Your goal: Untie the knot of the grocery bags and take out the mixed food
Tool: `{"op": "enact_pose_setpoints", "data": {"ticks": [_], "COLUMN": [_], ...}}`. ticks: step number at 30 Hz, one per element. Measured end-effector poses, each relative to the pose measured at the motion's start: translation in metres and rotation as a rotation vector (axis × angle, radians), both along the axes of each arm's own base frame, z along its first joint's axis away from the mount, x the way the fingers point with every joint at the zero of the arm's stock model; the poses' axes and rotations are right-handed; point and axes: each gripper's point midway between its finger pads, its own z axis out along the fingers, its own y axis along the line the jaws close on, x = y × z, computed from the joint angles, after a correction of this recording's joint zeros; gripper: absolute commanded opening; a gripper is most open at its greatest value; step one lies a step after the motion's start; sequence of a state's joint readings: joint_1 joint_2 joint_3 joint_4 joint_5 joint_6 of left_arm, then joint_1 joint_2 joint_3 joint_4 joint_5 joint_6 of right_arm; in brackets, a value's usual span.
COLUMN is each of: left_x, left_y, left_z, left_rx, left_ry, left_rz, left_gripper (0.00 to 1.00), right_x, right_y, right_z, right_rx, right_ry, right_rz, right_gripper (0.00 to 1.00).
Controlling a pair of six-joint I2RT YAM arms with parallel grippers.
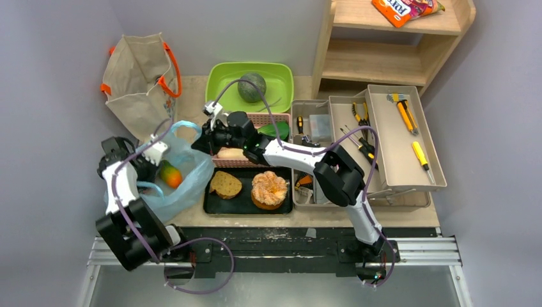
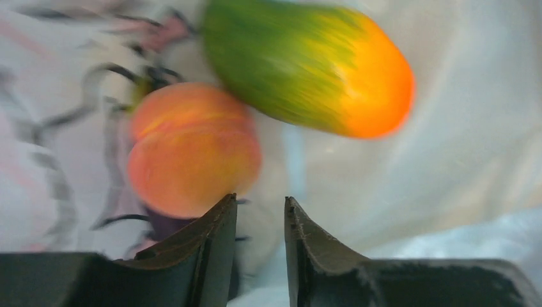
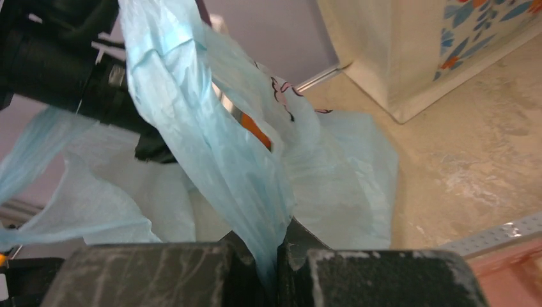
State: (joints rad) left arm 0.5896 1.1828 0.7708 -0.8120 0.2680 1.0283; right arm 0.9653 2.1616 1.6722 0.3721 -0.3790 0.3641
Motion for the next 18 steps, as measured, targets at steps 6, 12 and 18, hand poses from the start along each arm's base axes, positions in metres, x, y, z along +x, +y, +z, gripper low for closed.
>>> {"op": "enact_pose_setpoints", "data": {"ticks": [6,12,18], "left_x": [0.079,0.090,0.028], "left_y": [0.041,0.024,-0.011], "left_z": [0.040,0.076,0.072], "left_rx": [0.043,-0.028,-0.137], "left_ry": [-0.140,-0.231,-0.184], "left_rz": [0.070,-0.031,-0.135], "left_gripper": [0.40,0.63,0.68], "right_x": [0.026,0.024,-0.025], "right_y": [-0.010,-0.010,0.002], "right_z": [0.007,0.005,-0.028], "right_rx": [0.026,0.036,-0.035], "right_ry": [-0.008,-0.014,-0.027], "right_rz": [-0.069,-0.073,0.020], "right_gripper": [0.00,0.00,0.00]}}
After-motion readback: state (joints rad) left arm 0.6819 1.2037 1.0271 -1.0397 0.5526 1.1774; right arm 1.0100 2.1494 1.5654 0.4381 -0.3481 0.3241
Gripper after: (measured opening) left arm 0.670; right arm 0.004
